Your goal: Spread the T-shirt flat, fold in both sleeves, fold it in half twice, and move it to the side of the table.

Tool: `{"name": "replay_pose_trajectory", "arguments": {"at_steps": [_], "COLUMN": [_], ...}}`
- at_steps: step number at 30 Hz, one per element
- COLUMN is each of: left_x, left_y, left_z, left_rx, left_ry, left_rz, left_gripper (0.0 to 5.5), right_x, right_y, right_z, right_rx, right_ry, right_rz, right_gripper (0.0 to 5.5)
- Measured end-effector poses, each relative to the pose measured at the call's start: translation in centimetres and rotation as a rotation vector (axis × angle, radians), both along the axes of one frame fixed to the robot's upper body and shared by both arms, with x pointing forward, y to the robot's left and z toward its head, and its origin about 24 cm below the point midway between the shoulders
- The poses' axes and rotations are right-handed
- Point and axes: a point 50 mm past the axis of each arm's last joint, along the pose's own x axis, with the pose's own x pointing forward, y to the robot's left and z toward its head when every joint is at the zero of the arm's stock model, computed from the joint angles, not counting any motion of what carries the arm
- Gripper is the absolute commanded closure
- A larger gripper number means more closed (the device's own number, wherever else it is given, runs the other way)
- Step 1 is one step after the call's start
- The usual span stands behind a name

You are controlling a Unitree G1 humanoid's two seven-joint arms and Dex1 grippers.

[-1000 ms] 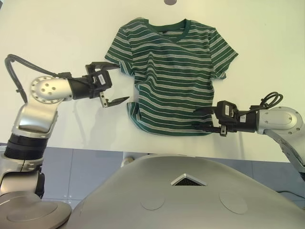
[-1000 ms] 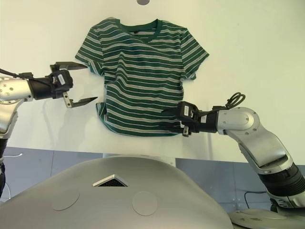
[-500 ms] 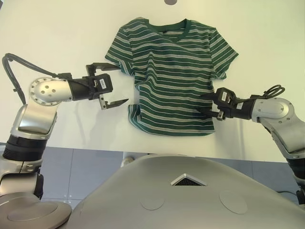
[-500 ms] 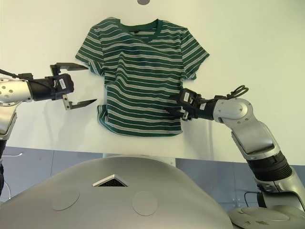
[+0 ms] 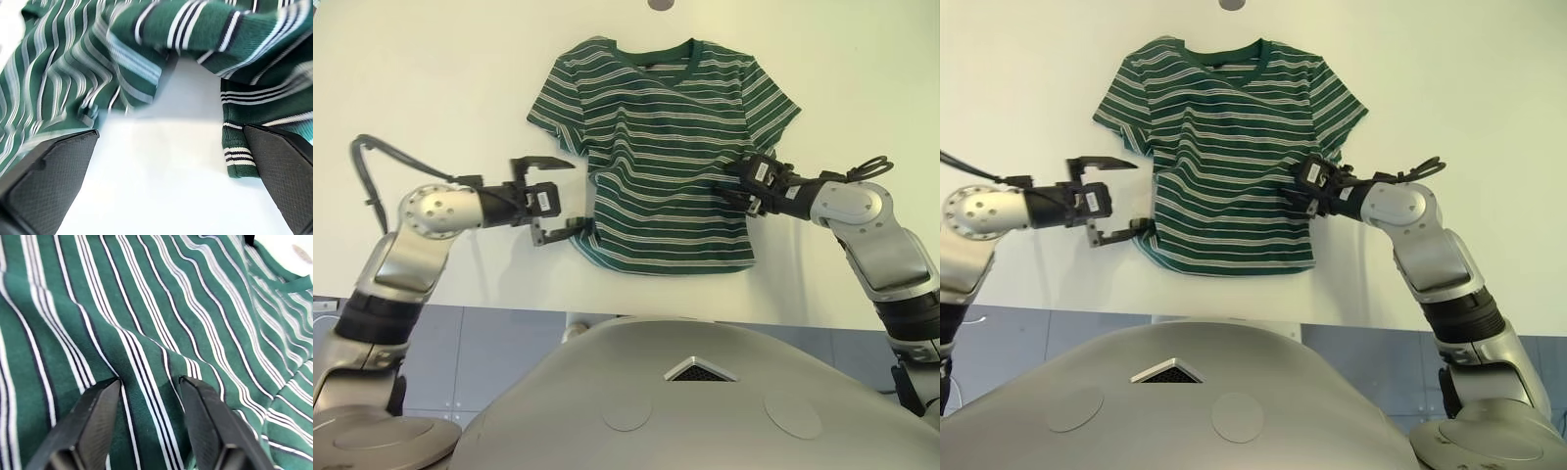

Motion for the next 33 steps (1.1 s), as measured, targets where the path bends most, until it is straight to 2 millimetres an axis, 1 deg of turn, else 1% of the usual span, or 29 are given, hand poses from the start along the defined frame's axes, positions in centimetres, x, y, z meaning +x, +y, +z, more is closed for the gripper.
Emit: {"name": "replay_pose_trajectory", "arguments": {"at_steps": [1, 2, 4, 6, 9, 11, 12, 13, 14, 15, 17, 18, 19, 20, 21, 22, 23, 24, 25, 27, 28, 29, 30, 31, 32, 33], "left_x": [-0.9, -2.3, -4.6, -6.1, -7.1, -6.8, -6.3, -5.5, -4.4, -3.3, -1.8, -0.7, 0.5, 1.3, 2.0, 2.5, 3.4, 4.1, 5.2, 7.1, 8.5, 9.6, 10.6, 11.7, 12.5, 12.7], "left_y": [0.2, 0.1, -1.0, -2.1, -4.0, -4.3, -4.2, -3.9, -3.7, -3.3, -2.8, -2.4, -2.2, -2.4, -3.1, -3.8, -4.6, -5.3, -5.9, -6.4, -6.5, -6.4, -6.3, -5.7, -5.0, -4.5], "left_z": [0.1, 0.2, 0.4, 0.9, 1.9, 2.4, 2.8, 3.6, 4.7, 5.6, 6.2, 6.3, 6.0, 5.5, 4.7, 3.9, 2.6, 1.3, 0.3, -1.0, -1.7, -2.1, -2.1, -2.1, -2.3, -2.6], "left_rx": [0.012, 0.011, -0.018, -0.045, -0.102, -0.129, -0.136, -0.153, -0.185, -0.222, -0.276, -0.306, -0.336, -0.359, -0.394, -0.408, -0.408, -0.387, -0.358, -0.315, -0.262, -0.229, -0.213, -0.19, -0.18, -0.187], "left_ry": [0.015, 0.047, 0.136, 0.205, 0.249, 0.249, 0.232, 0.203, 0.155, 0.111, 0.071, 0.038, 0.009, -0.007, -0.001, 0.005, 0.007, 0.011, 0.001, -0.02, -0.05, -0.082, -0.116, -0.158, -0.182, -0.19], "left_rz": [0.034, 0.066, 0.118, 0.147, 0.065, 0.049, 0.051, 0.061, 0.066, 0.086, 0.119, 0.154, 0.199, 0.214, 0.212, 0.198, 0.189, 0.177, 0.158, 0.151, 0.148, 0.147, 0.149, 0.173, 0.207, 0.241], "left_gripper": [0.11, 0.11, 0.11, 0.11, 0.11, 0.11, 0.11, 0.11, 0.11, 0.11, 0.11, 0.11, 0.11, 0.11, 0.11, 0.11, 0.11, 0.11, 0.11, 0.11, 0.11, 0.11, 0.11, 0.11, 0.11, 0.11], "right_x": [0.0, -0.2, -0.4, -0.3, 0.1, 0.4, 0.5, 0.7, 1.0, 1.3, 1.4, 0.9, -0.1, -1.1, -2.2, -2.9, -3.7, -4.4, -4.8, -4.8, -4.9, -5.0, -5.2, -6.2, -7.5, -8.7], "right_y": [0.0, 0.0, 0.1, 0.1, 0.0, -0.2, -0.3, -0.3, -0.3, -0.8, -2.7, -4.5, -6.6, -8.2, -9.4, -10.1, -10.5, -10.4, -9.7, -8.2, -7.2, -6.4, -5.8, -4.7, -3.8, -2.9], "right_z": [-0.1, -0.3, -0.6, -0.5, -0.2, 0.0, 0.2, 0.7, 1.8, 2.9, 4.3, 4.9, 5.2, 5.0, 4.2, 3.4, 2.3, 1.1, 0.2, -0.6, -1.0, -1.3, -1.4, -1.6, -1.7, -1.6], "right_rx": [-0.009, -0.008, -0.02, -0.02, -0.046, -0.051, -0.039, 0.007, 0.07, 0.134, 0.175, 0.203, 0.227, 0.24, 0.239, 0.236, 0.228, 0.224, 0.246, 0.299, 0.326, 0.347, 0.378, 0.467, 0.547, 0.615], "right_ry": [-0.007, -0.015, -0.041, -0.068, -0.104, -0.108, -0.106, -0.109, -0.128, -0.144, -0.149, -0.108, -0.03, 0.041, 0.124, 0.183, 0.242, 0.296, 0.333, 0.333, 0.334, 0.345, 0.364, 0.449, 0.542, 0.62], "right_rz": [-0.002, -0.007, -0.027, -0.048, -0.073, -0.087, -0.104, -0.13, -0.153, -0.177, -0.209, -0.226, -0.248, -0.259, -0.265, -0.264, -0.257, -0.24, -0.213, -0.145, -0.1, -0.059, -0.033, -0.001, 0.028, 0.056], "right_gripper": [3.25, 3.25, 3.25, 3.25, 3.25, 3.25, 3.25, 3.25, 3.25, 3.25, 3.25, 3.25, 3.25, 3.25, 3.25, 3.25, 3.25, 3.25, 3.25, 3.25, 3.25, 3.25, 3.25, 3.25, 3.25, 3.25]}}
